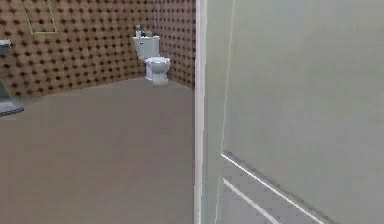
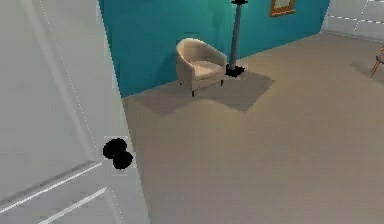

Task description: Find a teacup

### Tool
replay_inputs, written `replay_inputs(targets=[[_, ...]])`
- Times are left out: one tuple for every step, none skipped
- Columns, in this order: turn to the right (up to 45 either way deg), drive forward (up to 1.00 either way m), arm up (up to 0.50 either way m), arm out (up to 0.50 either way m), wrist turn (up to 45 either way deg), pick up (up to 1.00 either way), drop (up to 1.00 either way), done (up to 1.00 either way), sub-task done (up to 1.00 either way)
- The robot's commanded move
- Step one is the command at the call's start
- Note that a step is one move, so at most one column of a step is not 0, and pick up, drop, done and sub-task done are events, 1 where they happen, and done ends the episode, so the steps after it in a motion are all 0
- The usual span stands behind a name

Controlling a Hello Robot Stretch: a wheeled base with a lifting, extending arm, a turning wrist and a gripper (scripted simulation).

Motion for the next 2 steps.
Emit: replay_inputs(targets=[[-9.0,0.00,0.00,0.00,0.0,0.00,0.00,0.00,0.00],[0.0,0.35,0.00,0.00,0.0,0.00,0.00,0.00,0.00]])
